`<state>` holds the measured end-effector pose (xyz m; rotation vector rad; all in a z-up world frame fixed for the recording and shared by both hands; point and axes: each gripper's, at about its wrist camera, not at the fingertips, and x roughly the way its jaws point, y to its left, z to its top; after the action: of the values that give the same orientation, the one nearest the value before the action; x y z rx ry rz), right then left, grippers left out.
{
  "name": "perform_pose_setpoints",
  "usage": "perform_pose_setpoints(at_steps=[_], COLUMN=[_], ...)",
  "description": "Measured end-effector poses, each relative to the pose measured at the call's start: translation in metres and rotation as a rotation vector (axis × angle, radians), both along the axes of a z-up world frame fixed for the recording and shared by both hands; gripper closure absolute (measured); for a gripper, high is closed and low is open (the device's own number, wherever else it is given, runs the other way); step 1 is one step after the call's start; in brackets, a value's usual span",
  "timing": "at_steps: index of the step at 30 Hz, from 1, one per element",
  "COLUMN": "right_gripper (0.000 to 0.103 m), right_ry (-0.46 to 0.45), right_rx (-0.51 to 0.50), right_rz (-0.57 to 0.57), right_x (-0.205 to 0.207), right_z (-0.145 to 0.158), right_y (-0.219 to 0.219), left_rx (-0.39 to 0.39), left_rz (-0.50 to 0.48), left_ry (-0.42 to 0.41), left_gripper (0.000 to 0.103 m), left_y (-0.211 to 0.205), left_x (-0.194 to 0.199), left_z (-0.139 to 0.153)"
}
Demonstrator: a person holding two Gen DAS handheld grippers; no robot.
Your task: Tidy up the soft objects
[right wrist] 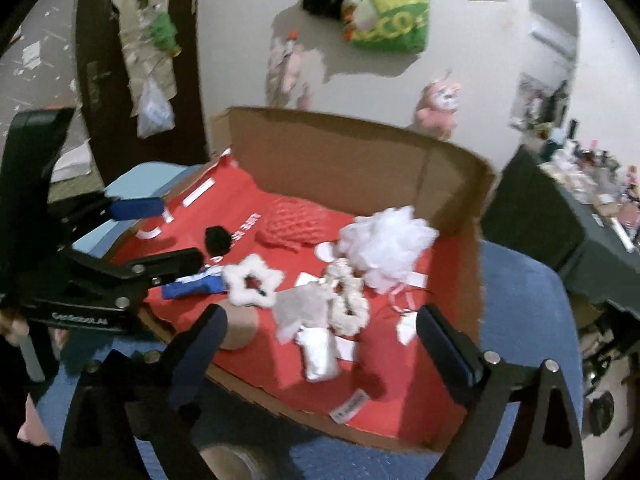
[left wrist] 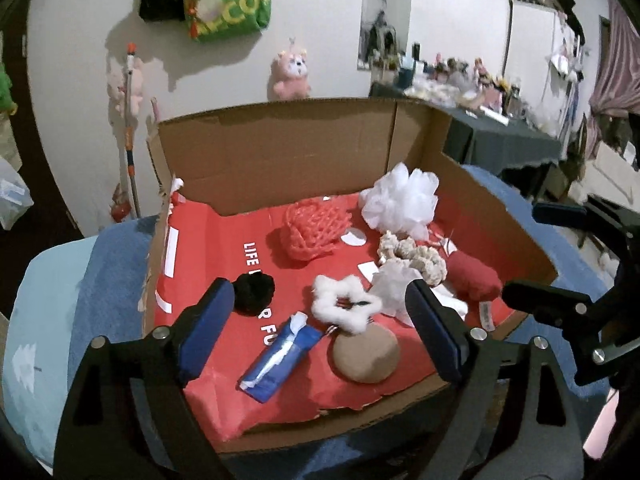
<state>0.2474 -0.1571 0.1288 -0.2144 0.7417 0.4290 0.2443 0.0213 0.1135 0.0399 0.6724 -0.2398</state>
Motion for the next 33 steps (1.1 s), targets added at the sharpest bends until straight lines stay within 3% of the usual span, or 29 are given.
perform_pose_setpoints(at_steps=[6,13,16,19,25,33], right_gripper=[0.001,0.000,0.000,0.000,0.000,0.000], right_ry=[-0.083,-0.172,-0.172,-0.177,-0.191,-0.179], right_rx=[-0.004,0.041,0.070,0.076,0.063,0.055], right_rz=[-0.118,-0.206,-0.208,-0.224,-0.251,-0.269], right_x=[-0.015,-0.013,-0.009,-0.007,-0.008,-0.007], right_z=[-0.007,-0.028,-0.034,-0.040,-0.049,-0.059], right_y=[-0.014,-0.023,-0.026,-0.028,-0.031,-0.030], left_rx=[-0.012,-0.029,-0.040,-0.062,-0.018,-0.010], left_rz=[0.093,0.130,0.137,0.135,0.155,0.161], left_ry=[-0.048,-0.094,-0.123,-0.124,-0.153,-0.122], left_gripper=[0.015,0.015,0.014,0.000,0.000,0.000], left_y=[0.003,0.007,0.008,0.008,0.004,0.004], left_x=[-0.003,-0.001,-0.004,-0.005,-0.006,-0.004], left_z=[-0.004,-0.015,-0.016,-0.018,-0.022,-0.039])
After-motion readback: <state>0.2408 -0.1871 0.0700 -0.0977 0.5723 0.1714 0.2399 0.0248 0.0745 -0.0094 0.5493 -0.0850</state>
